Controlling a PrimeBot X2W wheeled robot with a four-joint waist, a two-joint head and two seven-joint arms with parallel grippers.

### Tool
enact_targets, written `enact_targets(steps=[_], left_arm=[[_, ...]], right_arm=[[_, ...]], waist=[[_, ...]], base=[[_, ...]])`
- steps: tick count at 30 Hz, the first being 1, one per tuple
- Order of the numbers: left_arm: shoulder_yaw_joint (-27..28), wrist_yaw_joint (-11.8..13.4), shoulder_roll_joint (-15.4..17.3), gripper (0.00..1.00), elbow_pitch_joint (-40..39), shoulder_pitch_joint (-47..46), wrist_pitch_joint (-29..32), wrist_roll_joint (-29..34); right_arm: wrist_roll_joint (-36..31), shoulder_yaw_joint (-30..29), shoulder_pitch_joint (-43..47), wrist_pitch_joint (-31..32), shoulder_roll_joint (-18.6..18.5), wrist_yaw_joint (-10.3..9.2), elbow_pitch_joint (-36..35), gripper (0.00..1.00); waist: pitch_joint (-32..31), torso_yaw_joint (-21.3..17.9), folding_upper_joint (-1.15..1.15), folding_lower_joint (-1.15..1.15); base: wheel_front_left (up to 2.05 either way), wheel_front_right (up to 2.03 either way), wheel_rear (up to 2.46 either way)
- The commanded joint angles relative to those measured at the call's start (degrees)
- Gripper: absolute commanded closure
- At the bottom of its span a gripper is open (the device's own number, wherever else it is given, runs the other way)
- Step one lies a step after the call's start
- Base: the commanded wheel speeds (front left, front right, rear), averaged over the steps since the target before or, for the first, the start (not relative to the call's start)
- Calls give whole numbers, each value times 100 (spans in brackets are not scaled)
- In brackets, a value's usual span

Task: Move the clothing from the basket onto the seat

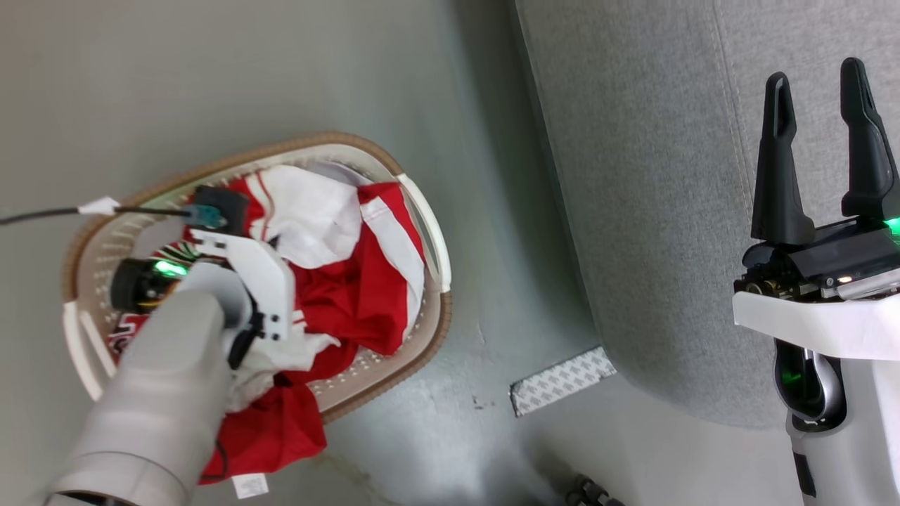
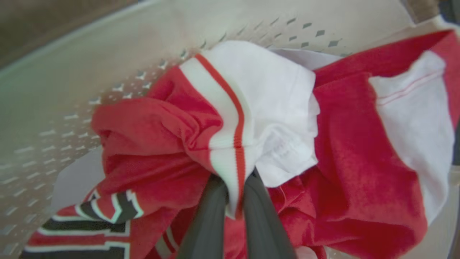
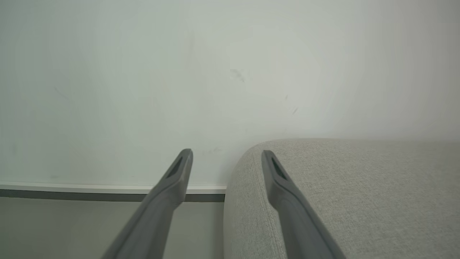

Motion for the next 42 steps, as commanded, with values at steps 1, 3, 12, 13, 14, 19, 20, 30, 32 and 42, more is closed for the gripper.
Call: enact_targets(steps=[1, 3, 12, 13, 14, 19, 20, 30, 32, 42], left_arm=[[-18, -22, -38, 100, 17, 83, -102, -43], [-51, -37, -137, 100, 23, 189, -204, -83], [-505, -39, -576, 100, -354, 734, -744, -358], [-575, -37, -599, 100, -433, 804, -804, -427], [-639, -38, -613, 100, -504, 865, -840, -491], [-921, -38, -634, 100, -866, 1192, -1074, -859], [-984, -40, -639, 100, -935, 1258, -1102, -943], [-1355, -39, -548, 100, -1784, 1828, -1302, -1412], [-1317, -39, -497, 100, -2033, 1898, -1302, -1412], [-868, 165, -133, 100, -3629, 2237, -1303, -1036]], right_arm=[[-89, -35, -50, 3, 7, -14, 24, 0], [-135, -77, -12, 3, 5, -14, 55, 0], [-475, -154, 288, 3, -43, -14, 254, 0], [-483, -166, 321, 3, -82, -14, 284, 0], [-492, -161, 362, 3, -108, -14, 303, 0], [-539, -112, 549, 3, -232, -14, 455, 0], [-537, -100, 591, 3, -255, -14, 480, 0], [-428, 35, 1061, 3, -442, -14, 728, 0], [-398, 79, 1162, 3, -462, -14, 778, 0], [-285, 289, 1646, 3, -521, -14, 952, 0]], waist=[[-179, 113, 0, 0], [-380, 214, 0, 0], [-1507, 786, 0, 0], [-1632, 856, 0, 0], [-1741, 917, 0, 0], [-2321, 1217, 0, 0], [-2449, 1274, 0, 0], [-3660, 1771, 0, 0], [-3859, 1849, 0, 0], [-4617, 2084, 0, 0]], base=[[0, 0, 0], [0, 0, 0], [0, 0, 0], [0, 0, 0], [0, 0, 0], [0, 0, 0], [0, 0, 0], [0, 0, 0], [0, 0, 0], [0, 0, 0]])
